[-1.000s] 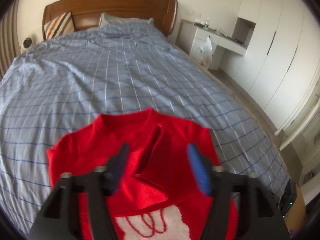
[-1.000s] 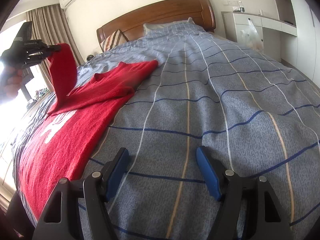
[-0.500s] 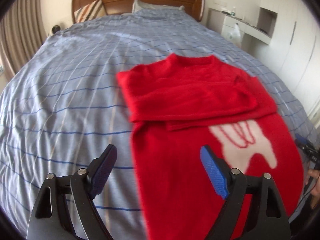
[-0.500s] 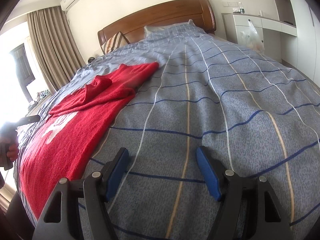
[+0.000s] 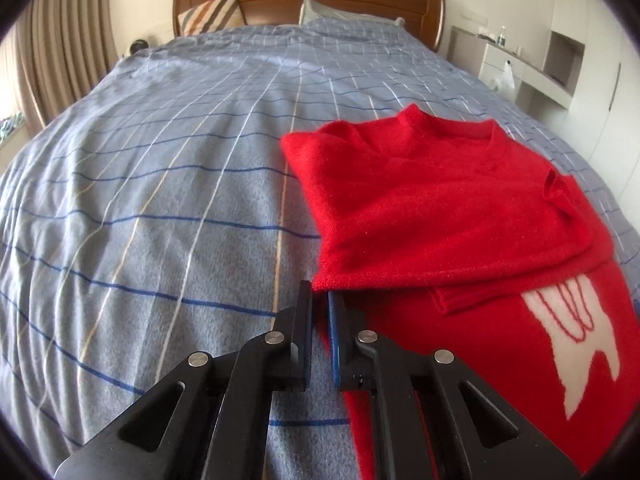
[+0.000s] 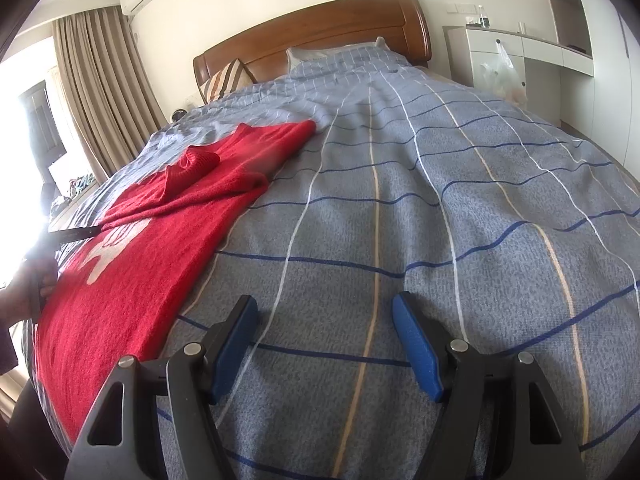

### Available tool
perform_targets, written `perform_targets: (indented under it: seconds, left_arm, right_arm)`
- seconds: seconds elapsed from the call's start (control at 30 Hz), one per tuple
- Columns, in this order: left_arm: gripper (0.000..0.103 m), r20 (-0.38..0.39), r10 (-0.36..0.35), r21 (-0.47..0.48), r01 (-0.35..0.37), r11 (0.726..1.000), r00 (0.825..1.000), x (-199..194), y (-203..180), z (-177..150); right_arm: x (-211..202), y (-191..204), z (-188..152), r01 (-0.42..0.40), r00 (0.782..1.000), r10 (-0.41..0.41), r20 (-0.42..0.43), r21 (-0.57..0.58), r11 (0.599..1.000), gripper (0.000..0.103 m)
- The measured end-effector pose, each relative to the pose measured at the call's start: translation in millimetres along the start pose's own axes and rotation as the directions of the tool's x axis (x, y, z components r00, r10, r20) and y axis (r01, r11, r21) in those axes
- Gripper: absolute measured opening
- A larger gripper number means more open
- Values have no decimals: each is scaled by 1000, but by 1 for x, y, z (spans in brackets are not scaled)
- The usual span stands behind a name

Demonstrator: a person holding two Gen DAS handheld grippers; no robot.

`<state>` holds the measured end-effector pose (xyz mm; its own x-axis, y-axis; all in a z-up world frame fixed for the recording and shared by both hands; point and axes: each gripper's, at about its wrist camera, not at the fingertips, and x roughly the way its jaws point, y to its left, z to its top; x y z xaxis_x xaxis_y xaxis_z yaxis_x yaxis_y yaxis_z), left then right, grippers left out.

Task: Fold small clothes
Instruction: 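Grasp the sweater side edge with the left gripper and fold it inward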

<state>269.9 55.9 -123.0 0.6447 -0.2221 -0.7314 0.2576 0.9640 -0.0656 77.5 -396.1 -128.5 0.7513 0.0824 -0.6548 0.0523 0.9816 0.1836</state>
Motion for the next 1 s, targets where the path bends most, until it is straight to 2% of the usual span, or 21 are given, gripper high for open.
perform_targets:
  seconds: [0.07,0.13,0.2,0.23,0.33,0.4,0.47,0.57,0.63,0.7,0.77,0.83,0.9,1.0]
  left_arm:
    - [5,3,-9,-13,9,1000,1000,0,2,-1]
    - [6,-3,-19,-22,19,1000,1000,3,4,-2]
    - [6,-1,-37,-39,37,999,999,5,7,-3]
    - [6,1,-49,-51,49,998,999,6,10,-4]
    - [8,4,-77,-81,77,994,997,7,15,-5]
    - [8,6,-79,-85,80,993,997,7,15,-5]
    - [8,5,-68,-75,68,995,998,6,15,-5]
    - [8,4,-51,-61,51,997,999,6,12,-5]
    - [9,5,-50,-59,50,997,999,6,12,-5]
    - [9,7,-55,-63,55,996,998,6,13,-5]
    - [9,9,-61,-68,61,996,998,6,13,-5]
    - [9,14,-64,-71,65,995,998,6,12,-6]
    - [9,19,-69,-75,70,995,997,7,12,-6]
    - [9,20,-71,-79,72,994,997,9,13,-6]
  right_arm:
    - [2,1,4,5,999,-5,-33,-4,1000,71]
    - [7,7,18,14,992,-18,-128,-36,999,75]
    - [11,20,37,77,968,-96,-234,-90,993,75]
    - [11,28,50,100,958,-122,-260,-95,990,74]
    - [7,70,97,45,975,-59,-215,-69,997,74]
    - [21,112,125,27,980,-50,-192,-119,993,74]
    - [52,156,143,-5,976,-36,-215,-188,982,76]
    - [107,203,149,-23,960,-50,-274,-256,966,76]
    - [135,217,146,-3,957,-73,-280,-261,965,75]
    - [156,215,143,44,955,-119,-272,-265,963,74]
    - [164,190,144,119,946,-175,-273,-209,971,72]
    - [151,147,144,164,949,-174,-263,-61,985,71]
    - [129,107,142,180,958,-160,-237,68,981,71]
    - [93,66,131,230,957,-199,-213,132,964,71]
